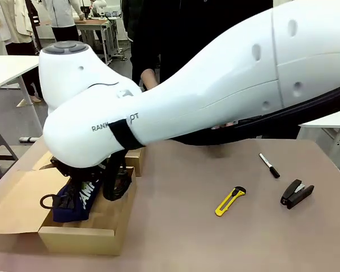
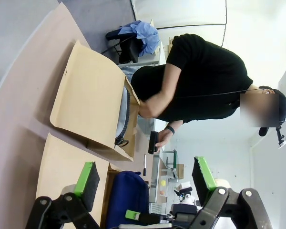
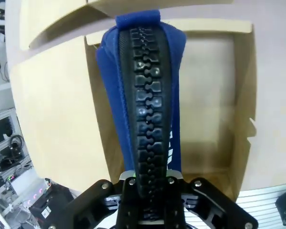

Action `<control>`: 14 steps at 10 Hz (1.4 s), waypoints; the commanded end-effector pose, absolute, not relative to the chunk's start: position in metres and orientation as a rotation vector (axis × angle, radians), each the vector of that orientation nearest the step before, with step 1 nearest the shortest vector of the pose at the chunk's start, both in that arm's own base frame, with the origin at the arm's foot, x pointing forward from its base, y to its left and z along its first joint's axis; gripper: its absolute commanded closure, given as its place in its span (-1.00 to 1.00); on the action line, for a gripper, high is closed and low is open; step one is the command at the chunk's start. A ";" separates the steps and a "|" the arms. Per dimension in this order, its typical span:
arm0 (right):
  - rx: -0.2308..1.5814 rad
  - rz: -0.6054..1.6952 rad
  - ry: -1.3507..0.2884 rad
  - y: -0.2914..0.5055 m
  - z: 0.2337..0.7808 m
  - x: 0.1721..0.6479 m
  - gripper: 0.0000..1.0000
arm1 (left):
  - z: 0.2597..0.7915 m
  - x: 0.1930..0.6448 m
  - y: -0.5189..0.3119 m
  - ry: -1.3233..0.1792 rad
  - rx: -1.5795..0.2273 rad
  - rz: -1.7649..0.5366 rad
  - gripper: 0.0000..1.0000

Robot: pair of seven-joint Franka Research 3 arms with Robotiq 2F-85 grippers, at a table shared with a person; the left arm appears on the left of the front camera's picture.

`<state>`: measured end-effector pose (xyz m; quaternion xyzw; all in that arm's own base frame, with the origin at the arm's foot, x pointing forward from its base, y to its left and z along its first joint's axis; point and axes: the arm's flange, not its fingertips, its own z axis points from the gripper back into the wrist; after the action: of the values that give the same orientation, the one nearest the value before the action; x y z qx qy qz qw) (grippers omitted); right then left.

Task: Place items inside the box.
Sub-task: Pick up a Pencil pouch or Stapler and place it inside the Mailer Box closest to the robot.

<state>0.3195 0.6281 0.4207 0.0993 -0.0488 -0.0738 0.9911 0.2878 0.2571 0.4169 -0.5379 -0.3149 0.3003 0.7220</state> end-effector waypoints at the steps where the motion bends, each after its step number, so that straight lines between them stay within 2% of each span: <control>1: 0.141 -0.117 -0.108 0.644 0.413 0.325 0.84 | 0.417 0.286 0.257 -0.709 -1.201 0.652 -1.00; 4: 0.114 -0.087 -0.044 0.645 0.385 0.331 0.84 | 0.417 0.286 0.257 -0.709 -1.201 0.652 -1.00; 10: 0.135 -0.077 0.012 0.641 0.374 0.335 0.84 | 0.417 0.286 0.257 -0.709 -1.201 0.652 -1.00; 11: 0.135 -0.078 0.016 0.640 0.373 0.335 -0.23 | 0.417 0.286 0.257 -0.709 -1.201 0.652 -1.00; 12: 0.142 -0.077 0.017 0.639 0.373 0.335 -0.35 | 0.417 0.286 0.257 -0.709 -1.201 0.652 -1.00; 13: 0.146 -0.085 0.013 0.637 0.373 0.336 -1.00 | 0.417 0.286 0.257 -0.709 -1.201 0.652 -1.00; 14: 0.149 -0.091 0.011 0.636 0.373 0.336 -1.00 | 0.417 0.286 0.257 -0.709 -1.201 0.652 -1.00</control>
<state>0.3357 0.6371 0.3705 0.0668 0.0044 -0.0479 0.9966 0.2878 0.2571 0.4169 -0.5379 -0.3149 0.3003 0.7220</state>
